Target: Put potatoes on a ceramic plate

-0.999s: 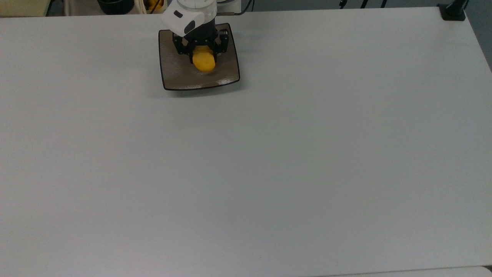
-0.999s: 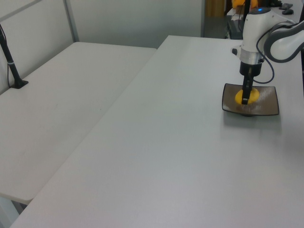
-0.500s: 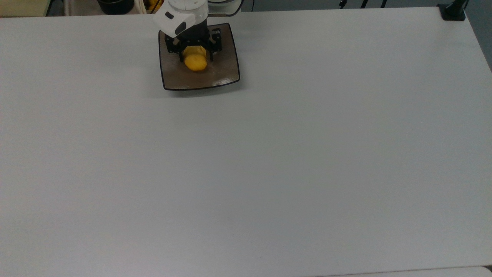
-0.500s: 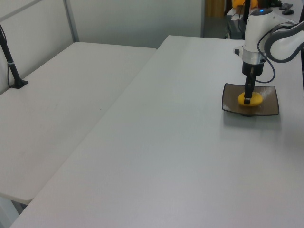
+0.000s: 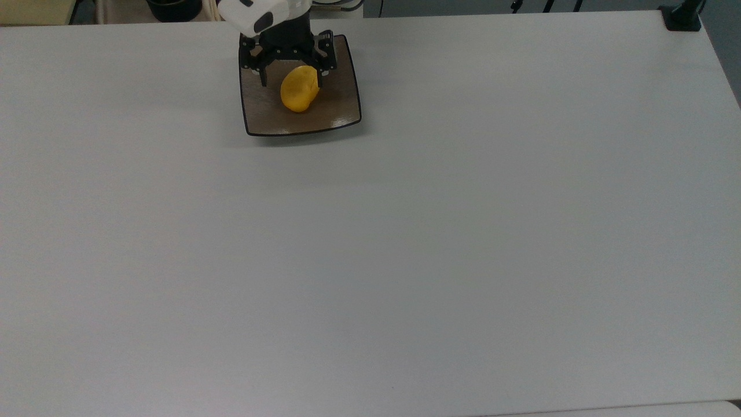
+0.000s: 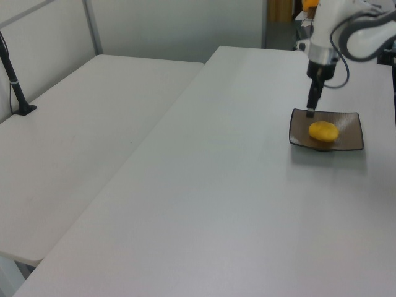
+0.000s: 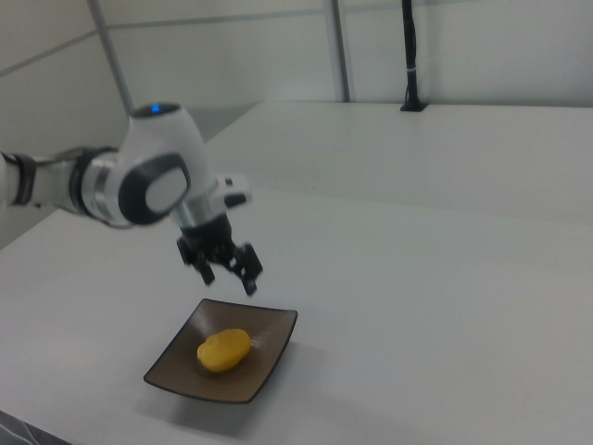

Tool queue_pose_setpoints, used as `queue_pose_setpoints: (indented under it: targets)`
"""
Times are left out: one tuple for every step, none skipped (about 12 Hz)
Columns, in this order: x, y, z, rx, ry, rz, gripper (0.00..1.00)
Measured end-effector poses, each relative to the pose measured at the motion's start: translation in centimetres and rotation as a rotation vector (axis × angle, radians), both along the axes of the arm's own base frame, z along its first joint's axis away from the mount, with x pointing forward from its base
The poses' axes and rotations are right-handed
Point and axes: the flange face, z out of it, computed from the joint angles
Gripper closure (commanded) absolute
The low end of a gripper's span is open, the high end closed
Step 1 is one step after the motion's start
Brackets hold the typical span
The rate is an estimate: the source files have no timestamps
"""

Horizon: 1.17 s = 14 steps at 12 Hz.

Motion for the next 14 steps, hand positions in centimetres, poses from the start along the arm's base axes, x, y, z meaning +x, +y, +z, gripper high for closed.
queue_pose_setpoints:
  targets:
    - [1.0,0.8,3.7,0.001,-0.011,-0.017,0.00]
    - [1.8,1.5,7.8,0.001,-0.016,-0.032,0.00]
    - [2.2,2.0,12.0,0.003,-0.027,-0.055,0.00]
    - [2.3,2.2,15.9,0.008,-0.043,-0.087,0.00]
    - [2.1,2.3,19.0,0.011,-0.047,-0.118,0.00]
    - [1.8,2.4,21.5,0.016,-0.041,-0.139,0.00]
    - [1.3,2.5,23.1,0.029,-0.022,-0.148,0.00]
    - [0.9,2.7,24.0,0.047,0.004,-0.149,0.00]
    - [0.5,3.1,24.4,0.071,0.031,-0.147,0.00]
    - [0.5,3.4,24.4,0.090,0.043,-0.143,0.00]
    - [0.8,3.7,24.0,0.095,0.051,-0.139,0.00]
    - [1.2,3.7,23.4,0.092,0.059,-0.119,0.00]
    - [1.7,3.5,23.0,0.094,0.052,-0.079,0.00]
    - [2.4,3.2,22.8,0.101,0.029,-0.041,0.00]
